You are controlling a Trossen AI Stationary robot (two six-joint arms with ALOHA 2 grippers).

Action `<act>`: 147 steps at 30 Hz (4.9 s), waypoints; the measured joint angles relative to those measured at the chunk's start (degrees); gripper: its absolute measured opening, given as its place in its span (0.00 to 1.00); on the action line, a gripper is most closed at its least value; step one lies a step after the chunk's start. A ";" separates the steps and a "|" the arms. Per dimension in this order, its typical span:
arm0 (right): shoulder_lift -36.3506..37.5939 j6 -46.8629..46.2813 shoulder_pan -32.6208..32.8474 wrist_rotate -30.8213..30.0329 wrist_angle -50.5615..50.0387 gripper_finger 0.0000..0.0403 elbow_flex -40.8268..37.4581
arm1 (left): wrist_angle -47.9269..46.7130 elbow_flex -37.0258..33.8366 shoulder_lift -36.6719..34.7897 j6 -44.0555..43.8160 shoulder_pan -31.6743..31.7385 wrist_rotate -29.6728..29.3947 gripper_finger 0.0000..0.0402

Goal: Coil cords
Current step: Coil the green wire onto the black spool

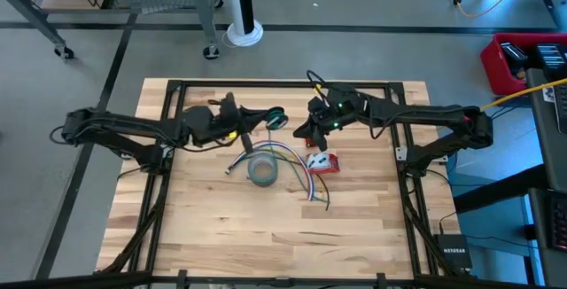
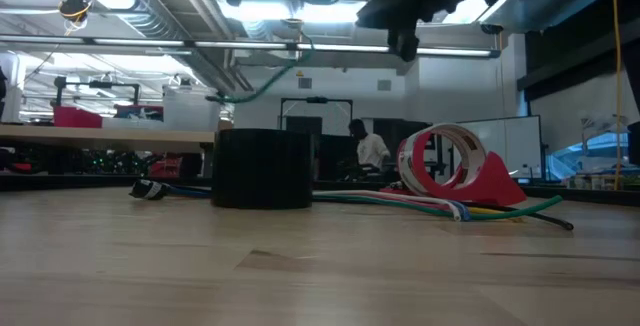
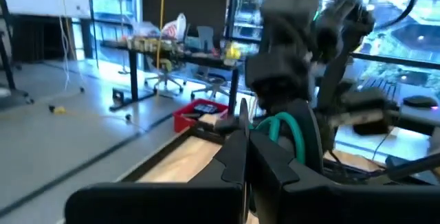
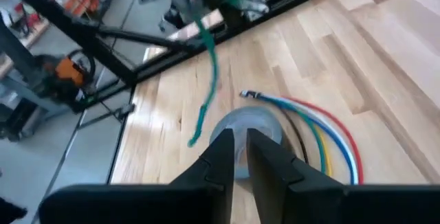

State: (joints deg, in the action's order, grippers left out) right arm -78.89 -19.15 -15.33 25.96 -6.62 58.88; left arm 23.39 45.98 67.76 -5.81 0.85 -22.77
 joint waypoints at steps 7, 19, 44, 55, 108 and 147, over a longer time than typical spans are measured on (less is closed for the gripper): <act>0.02 -4.77 -1.32 -0.59 17.70 0.11 -8.66 | 0.26 0.00 -5.24 4.23 -2.60 -4.05 0.00; 0.07 -13.96 -1.58 -7.54 54.18 0.11 -23.04 | 35.83 -9.95 -5.95 18.23 -8.99 -7.43 0.00; -22.47 -15.33 6.14 -11.78 85.16 0.11 -10.37 | 66.72 -14.63 14.99 16.67 -6.69 11.07 0.00; -22.47 -16.87 7.12 -9.75 88.51 0.11 -10.39 | 66.58 -14.58 13.16 15.91 -6.71 11.31 0.00; -22.47 -11.85 11.67 -6.23 87.01 0.11 -2.54 | 66.45 -11.89 12.50 7.14 -6.87 16.64 0.00; -22.47 -6.77 11.17 -6.90 86.10 0.11 -1.78 | 66.31 -11.89 12.62 7.07 -6.86 16.59 0.00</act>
State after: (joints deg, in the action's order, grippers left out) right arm -101.36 -25.92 -4.16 19.06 79.48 57.10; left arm 89.70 34.09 80.38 1.26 -6.02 -6.17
